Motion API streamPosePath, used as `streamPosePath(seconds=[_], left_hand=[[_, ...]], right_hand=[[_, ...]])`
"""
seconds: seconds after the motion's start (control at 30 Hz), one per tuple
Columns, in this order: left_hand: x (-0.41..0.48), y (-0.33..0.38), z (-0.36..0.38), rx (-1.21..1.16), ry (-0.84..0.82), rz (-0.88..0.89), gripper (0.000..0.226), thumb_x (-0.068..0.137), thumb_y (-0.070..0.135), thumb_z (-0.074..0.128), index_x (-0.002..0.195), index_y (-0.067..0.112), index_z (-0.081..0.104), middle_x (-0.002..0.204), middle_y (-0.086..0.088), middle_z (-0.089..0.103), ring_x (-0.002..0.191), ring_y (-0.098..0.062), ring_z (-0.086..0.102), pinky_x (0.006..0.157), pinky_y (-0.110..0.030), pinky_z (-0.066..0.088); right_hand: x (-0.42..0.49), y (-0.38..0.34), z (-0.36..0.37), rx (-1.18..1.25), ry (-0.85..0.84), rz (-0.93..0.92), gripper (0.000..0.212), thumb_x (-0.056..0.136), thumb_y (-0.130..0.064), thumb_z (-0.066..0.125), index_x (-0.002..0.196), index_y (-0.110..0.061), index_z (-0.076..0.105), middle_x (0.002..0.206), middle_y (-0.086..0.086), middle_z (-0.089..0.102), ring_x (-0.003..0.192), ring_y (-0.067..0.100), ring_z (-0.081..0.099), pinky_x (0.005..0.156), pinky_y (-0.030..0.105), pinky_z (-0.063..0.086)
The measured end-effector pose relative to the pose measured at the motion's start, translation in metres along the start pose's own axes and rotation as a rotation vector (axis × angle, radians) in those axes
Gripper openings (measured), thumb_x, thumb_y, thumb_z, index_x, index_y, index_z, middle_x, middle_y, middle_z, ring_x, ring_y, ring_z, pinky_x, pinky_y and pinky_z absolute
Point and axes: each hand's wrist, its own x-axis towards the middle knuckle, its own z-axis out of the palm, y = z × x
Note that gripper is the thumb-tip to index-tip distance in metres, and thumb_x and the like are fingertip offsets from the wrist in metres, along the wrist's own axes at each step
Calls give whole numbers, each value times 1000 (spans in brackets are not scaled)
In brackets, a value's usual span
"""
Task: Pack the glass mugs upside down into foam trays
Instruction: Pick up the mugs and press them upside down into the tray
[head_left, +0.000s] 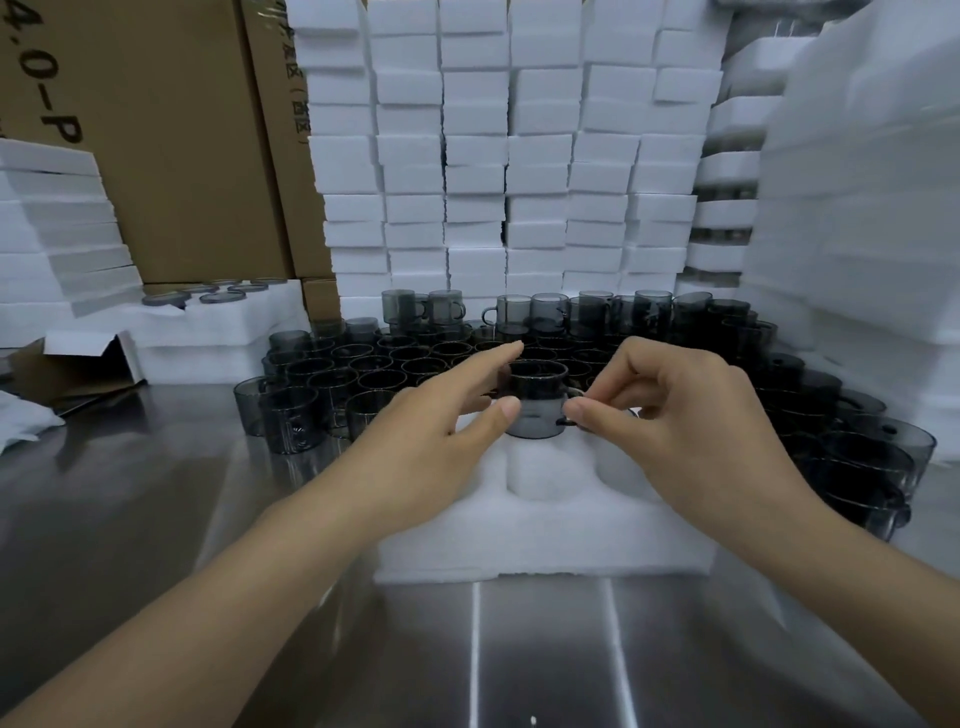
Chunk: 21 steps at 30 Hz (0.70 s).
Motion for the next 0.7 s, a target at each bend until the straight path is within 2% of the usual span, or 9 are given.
streamPosePath(seconds=[0.1, 0.2, 0.33, 0.43, 0.47, 0.5, 0.57, 0.63, 0.7], left_hand=[[0, -3, -2, 31, -107, -18, 63, 111, 50, 46, 160, 68, 11, 159, 31, 39, 144, 8, 39, 119, -28, 35], [1, -5, -2, 57, -158, -45, 68, 113, 46, 44, 155, 74, -1, 145, 19, 53, 118, -2, 44, 111, -34, 43], [-1, -4, -4, 21, -157, -78, 71, 114, 38, 45, 151, 80, 1, 140, 20, 58, 108, -8, 48, 112, -46, 48], [-2, -2, -4, -2, -145, -70, 73, 114, 36, 45, 149, 82, 1, 159, 22, 44, 129, 2, 50, 114, -38, 46], [-2, -2, -4, -7, -153, -76, 75, 113, 33, 46, 149, 82, 1, 157, 19, 46, 129, -1, 49, 117, -42, 44], [-2, -2, -5, -7, -167, -87, 77, 113, 31, 46, 148, 83, 1, 152, 19, 48, 122, -6, 47, 118, -49, 43], [-3, -1, -6, 5, -197, -105, 80, 111, 28, 46, 148, 83, 1, 156, 28, 40, 113, -11, 44, 119, -54, 41], [-3, 0, -6, 3, -199, -108, 80, 111, 26, 46, 149, 82, 3, 157, 35, 34, 107, -7, 47, 116, -52, 44], [-4, 2, -6, -6, -182, -108, 80, 110, 23, 46, 150, 80, 6, 150, 41, 36, 91, -2, 52, 104, -46, 53]], right_hand=[[0, 0, 0, 32, -4, 13, 23, 85, -34, 89, 76, -32, 68, 70, -20, 75, 62, -2, 67, 53, 11, 43], [1, -1, -1, 98, -81, 35, 18, 87, -34, 87, 93, -39, 71, 74, -20, 78, 72, -2, 72, 56, 10, 45], [1, 1, 0, 138, -110, 11, 17, 89, -31, 86, 98, -41, 76, 77, -22, 78, 78, -7, 73, 64, 4, 44], [1, 3, 2, 159, -124, 7, 18, 88, -27, 87, 94, -39, 76, 77, -21, 78, 76, -8, 73, 64, 5, 45], [1, 5, 2, 155, -124, 5, 19, 87, -26, 88, 93, -39, 76, 78, -22, 78, 79, -7, 74, 68, 7, 46], [1, 5, 3, 153, -123, 5, 20, 87, -25, 88, 92, -39, 76, 78, -22, 78, 81, -7, 74, 70, 7, 47], [2, 7, 4, 148, -133, 13, 19, 88, -25, 88, 91, -39, 75, 78, -22, 78, 78, -8, 73, 67, 5, 46], [3, 8, 4, 152, -153, 28, 17, 89, -26, 87, 92, -38, 75, 77, -21, 78, 72, -7, 71, 60, 4, 43], [4, 9, 3, 169, -185, 38, 15, 90, -28, 86, 93, -37, 74, 78, -19, 79, 67, -5, 70, 55, 7, 42]])
